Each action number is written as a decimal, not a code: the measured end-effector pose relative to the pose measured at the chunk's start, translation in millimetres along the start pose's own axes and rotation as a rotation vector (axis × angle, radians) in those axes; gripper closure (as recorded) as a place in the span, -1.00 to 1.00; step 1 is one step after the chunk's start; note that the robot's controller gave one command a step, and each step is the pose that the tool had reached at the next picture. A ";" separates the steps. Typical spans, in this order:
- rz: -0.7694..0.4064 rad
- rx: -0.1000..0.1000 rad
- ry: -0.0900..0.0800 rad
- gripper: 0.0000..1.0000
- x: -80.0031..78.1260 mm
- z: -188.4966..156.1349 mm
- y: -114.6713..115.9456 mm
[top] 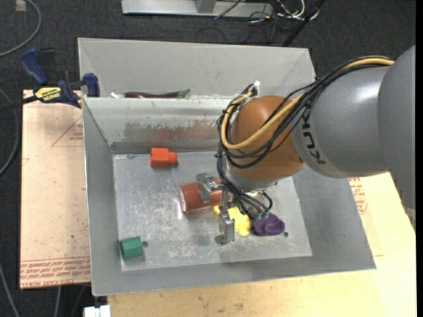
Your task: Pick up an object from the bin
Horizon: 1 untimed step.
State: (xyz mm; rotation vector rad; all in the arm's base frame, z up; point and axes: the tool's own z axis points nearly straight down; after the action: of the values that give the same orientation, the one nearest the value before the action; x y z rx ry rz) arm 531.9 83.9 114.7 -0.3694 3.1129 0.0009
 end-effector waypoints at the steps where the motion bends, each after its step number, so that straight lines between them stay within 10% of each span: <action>1: 0.030 -0.002 -0.019 -1.00 -33.0 19.8 -6.8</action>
Offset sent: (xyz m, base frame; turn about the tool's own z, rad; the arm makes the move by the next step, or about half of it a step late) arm 0.0590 -0.0080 0.0053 0.0375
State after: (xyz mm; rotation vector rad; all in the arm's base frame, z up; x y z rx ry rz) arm 565.7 85.1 95.1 -0.3213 3.0998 0.0081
